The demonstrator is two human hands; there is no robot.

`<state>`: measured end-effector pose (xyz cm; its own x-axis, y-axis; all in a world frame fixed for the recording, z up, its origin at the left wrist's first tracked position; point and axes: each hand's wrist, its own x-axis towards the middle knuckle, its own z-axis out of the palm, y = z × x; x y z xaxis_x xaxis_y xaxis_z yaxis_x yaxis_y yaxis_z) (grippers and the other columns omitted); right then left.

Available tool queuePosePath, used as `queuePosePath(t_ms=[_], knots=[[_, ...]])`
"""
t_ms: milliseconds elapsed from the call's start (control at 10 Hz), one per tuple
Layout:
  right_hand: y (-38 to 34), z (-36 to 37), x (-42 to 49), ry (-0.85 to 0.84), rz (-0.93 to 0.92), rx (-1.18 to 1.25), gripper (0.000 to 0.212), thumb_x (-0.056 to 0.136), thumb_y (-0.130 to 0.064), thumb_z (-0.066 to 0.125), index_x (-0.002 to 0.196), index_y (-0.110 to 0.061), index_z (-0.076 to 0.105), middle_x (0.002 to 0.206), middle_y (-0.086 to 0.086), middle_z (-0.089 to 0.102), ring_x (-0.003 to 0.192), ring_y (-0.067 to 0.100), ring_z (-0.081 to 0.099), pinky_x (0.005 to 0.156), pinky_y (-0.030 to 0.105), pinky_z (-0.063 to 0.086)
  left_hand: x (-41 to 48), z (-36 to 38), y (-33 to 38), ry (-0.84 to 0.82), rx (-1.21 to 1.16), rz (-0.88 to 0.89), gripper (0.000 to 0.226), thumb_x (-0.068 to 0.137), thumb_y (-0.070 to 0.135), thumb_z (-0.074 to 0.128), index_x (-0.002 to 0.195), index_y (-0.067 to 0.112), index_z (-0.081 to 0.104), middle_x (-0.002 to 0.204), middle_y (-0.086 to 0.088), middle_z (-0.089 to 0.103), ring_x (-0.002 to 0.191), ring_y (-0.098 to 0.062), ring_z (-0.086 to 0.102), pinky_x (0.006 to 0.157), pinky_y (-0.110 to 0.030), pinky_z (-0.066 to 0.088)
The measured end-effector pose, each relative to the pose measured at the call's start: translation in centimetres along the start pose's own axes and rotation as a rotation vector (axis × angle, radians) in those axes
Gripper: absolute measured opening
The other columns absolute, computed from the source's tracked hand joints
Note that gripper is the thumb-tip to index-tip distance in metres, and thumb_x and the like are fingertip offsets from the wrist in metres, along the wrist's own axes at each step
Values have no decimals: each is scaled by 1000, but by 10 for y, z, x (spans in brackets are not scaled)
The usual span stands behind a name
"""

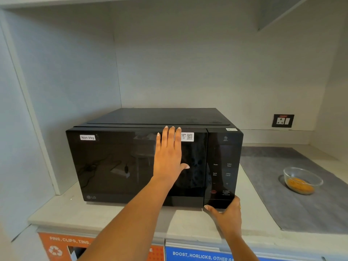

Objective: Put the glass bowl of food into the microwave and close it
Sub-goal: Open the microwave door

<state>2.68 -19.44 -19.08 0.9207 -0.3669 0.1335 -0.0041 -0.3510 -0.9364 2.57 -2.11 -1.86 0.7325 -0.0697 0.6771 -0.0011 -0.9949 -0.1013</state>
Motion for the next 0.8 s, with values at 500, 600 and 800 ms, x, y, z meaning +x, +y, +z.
queuePosePath(t_ms=[500, 600, 800], knots=[[0, 7, -1, 83, 10, -29, 80, 59, -31, 84, 120, -13, 35, 119, 15, 53, 106, 32, 54, 88, 45, 51, 0, 0, 2, -8, 10, -4, 116, 67, 64, 64, 146, 9, -2, 155, -14, 14, 145, -33, 4, 109, -43, -9], [-2, 8, -1, 97, 17, -43, 80, 59, -32, 84, 119, -14, 35, 118, 15, 53, 105, 32, 54, 86, 45, 52, 0, 0, 2, -14, 13, -7, 116, 68, 63, 64, 146, 9, -4, 156, -14, 12, 145, -33, 2, 109, -43, -9], [-2, 10, -1, 143, 35, -61, 80, 57, -35, 84, 117, -14, 36, 115, 14, 55, 103, 32, 55, 84, 46, 53, 0, 0, 4, -19, 28, -10, 116, 69, 63, 63, 145, 8, -5, 156, -15, 11, 144, -34, 2, 108, -44, -9]])
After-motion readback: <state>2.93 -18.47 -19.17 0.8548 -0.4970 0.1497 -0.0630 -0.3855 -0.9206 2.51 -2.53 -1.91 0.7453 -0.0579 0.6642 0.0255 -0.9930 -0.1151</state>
